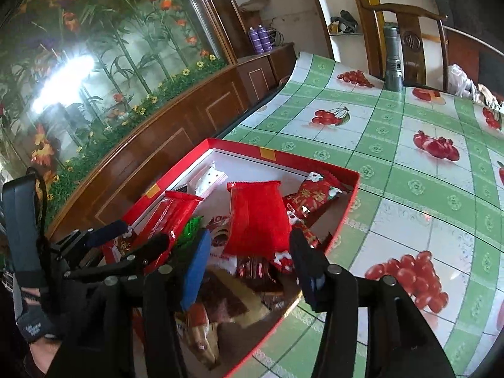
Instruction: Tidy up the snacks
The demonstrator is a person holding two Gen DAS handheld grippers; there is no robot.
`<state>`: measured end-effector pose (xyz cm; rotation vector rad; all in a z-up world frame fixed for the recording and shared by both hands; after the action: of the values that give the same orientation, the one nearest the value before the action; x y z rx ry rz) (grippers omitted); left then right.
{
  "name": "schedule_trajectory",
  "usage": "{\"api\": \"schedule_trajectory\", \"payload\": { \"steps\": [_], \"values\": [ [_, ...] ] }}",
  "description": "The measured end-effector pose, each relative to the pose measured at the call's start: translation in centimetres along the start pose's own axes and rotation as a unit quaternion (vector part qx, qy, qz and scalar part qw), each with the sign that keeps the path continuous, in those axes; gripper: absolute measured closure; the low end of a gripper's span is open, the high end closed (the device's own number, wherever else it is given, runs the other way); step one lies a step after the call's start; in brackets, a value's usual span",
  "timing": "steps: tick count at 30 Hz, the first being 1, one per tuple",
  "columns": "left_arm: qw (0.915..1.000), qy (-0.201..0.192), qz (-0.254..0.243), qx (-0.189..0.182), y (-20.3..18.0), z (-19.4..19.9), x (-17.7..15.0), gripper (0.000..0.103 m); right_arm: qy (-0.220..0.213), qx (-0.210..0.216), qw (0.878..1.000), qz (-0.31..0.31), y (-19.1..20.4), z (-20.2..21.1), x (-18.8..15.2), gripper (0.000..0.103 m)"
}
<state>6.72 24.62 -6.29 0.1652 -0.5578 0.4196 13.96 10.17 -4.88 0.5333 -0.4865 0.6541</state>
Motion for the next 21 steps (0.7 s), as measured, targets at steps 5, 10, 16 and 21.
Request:
{"api": "schedule_trajectory", "payload": {
  "steps": [5,10,16,21],
  "values": [
    [1.0,-0.005,-0.004,0.003,-0.4,1.2,-0.8,0.022,-0.002,0.001,1.0,0.003,-0.2,1.4,-1.1,0.045],
    [1.0,-0.008,-0.003,0.004,-0.7,2.4,-1.9,0.022,-0.011,0.002,1.0,0.023,0.2,3.2,-2.3,0.036],
    [0.9997,-0.023,-0.009,0.005,-1.1,4.7,-3.7,0.021,0.004,-0.009,0.996,0.092,1.5,4.8,-4.8,0.03],
    [0.9992,-0.029,-0.027,0.004,-2.0,6.2,-5.3,0.021,0.017,-0.01,0.992,0.128,1.5,6.0,-7.1,0.029]
  ]
}}
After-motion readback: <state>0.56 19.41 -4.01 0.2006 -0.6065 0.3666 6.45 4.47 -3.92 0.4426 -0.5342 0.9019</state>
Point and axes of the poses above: each gripper's, at about its wrist camera, not at the fingertips, and z roughly against the way its jaws point, y to its left, x to its top, the point moved 2 cm from there along -z, roughly the way its jaws point, and after that the axes turned 10 degrees about y, right-handed, at the moved point
